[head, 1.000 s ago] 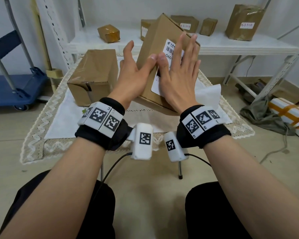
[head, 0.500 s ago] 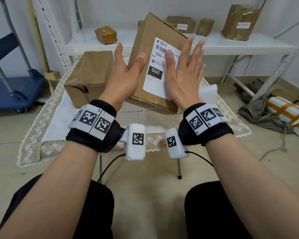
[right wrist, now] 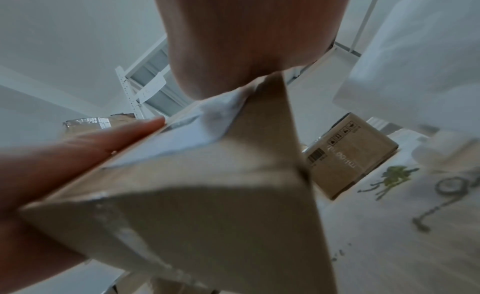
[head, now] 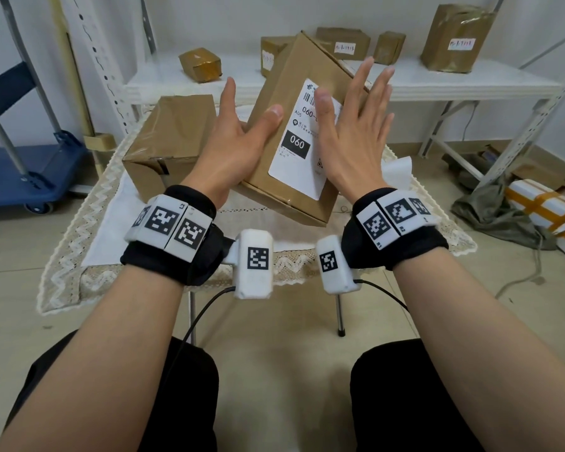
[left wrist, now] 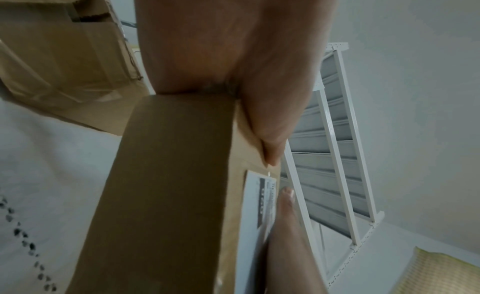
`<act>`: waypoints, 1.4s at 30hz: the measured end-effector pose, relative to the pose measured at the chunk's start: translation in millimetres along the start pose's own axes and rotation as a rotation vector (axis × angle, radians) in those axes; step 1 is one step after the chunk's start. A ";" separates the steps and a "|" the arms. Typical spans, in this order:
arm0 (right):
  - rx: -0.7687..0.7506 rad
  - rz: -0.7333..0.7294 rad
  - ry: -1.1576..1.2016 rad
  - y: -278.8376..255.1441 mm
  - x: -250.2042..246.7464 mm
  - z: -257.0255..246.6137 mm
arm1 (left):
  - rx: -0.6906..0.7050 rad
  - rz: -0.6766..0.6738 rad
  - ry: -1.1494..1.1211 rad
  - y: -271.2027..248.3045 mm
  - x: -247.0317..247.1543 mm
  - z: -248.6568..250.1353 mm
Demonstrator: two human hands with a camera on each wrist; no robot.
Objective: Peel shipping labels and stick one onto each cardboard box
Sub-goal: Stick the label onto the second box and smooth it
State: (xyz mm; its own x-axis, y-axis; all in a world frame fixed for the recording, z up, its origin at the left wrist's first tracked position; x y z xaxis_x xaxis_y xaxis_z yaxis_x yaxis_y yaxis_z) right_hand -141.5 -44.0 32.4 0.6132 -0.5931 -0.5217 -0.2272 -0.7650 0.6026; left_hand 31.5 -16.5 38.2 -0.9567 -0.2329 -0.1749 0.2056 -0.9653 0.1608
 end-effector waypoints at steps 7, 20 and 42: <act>0.076 -0.011 -0.023 2.6 0.3 15.9 | 0.044 -0.001 0.059 -1.1 0.6 1.1; -0.205 -0.042 -0.027 -16.7 12.4 -24.0 | -0.085 -0.028 -0.100 3.7 6.8 -9.5; -0.252 -0.156 0.040 -34.3 24.2 -35.9 | -0.184 0.038 -0.316 9.1 12.2 -18.7</act>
State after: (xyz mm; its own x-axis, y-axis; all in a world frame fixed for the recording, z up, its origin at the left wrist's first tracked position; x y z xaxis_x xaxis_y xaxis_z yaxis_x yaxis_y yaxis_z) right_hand -91.7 -23.1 20.8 0.6564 -0.4589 -0.5989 0.0646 -0.7567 0.6506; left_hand 25.6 -30.4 19.3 -0.9582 -0.2489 0.1412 0.2485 -0.9684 -0.0207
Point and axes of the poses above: each hand's wrist, its own y-axis towards the middle knuckle, its own x-axis out of the palm, z = x × y, the point moved 4 cm from there along y, towards the middle knuckle, and after that the axes turned 9 degrees about z, right-handed, at the moved point
